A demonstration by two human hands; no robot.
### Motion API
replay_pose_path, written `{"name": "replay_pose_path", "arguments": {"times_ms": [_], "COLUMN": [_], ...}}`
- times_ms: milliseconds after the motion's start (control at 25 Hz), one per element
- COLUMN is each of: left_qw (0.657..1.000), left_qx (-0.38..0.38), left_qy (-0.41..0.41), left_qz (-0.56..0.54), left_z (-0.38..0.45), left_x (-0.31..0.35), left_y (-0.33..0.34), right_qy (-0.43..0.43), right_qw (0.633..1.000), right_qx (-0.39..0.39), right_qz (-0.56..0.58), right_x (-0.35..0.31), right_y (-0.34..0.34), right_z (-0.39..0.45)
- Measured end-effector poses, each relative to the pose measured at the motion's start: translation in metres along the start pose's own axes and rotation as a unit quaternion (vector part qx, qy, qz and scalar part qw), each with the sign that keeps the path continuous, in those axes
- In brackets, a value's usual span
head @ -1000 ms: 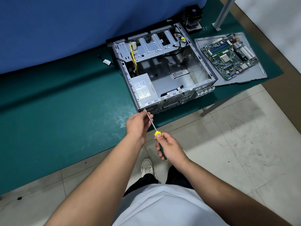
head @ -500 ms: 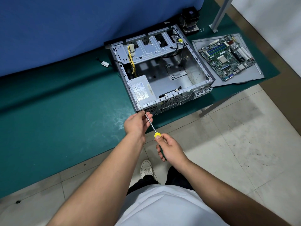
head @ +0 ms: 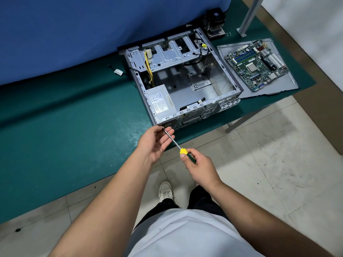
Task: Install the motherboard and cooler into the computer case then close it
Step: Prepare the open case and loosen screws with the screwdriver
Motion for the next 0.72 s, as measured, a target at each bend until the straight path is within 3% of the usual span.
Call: {"name": "replay_pose_path", "arguments": {"times_ms": [400,520,600,720], "left_qw": [0.999,0.999,0.999,0.999], "left_qx": [0.031,0.028,0.03,0.042], "left_qy": [0.017,0.018,0.018,0.028], "left_qz": [0.035,0.014,0.002,-0.01], "left_z": [0.003,0.002,0.001,0.001], "left_x": [0.003,0.001,-0.001,-0.001], "left_y": [-0.004,-0.001,0.001,0.0], "right_qy": [-0.062,0.022,0.09,0.124], "right_qw": [0.987,0.999,0.986,0.971], "right_qx": [0.049,0.019,0.0,-0.015], "right_qz": [-0.14,0.014,0.139,0.202], "right_x": [-0.017,-0.001,0.009,0.012], "right_y": [-0.01,0.007,0.022,0.032], "right_z": [-0.002,-0.003,-0.007,-0.008]}}
Point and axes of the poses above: each hand's wrist, its own z-axis towards the middle knuckle, its own y-axis out of the palm, x = y × z, the point moved 9 cm from there along z, towards the middle knuckle, and after that the axes turned 14 degrees about z, right-handed, at the moved point
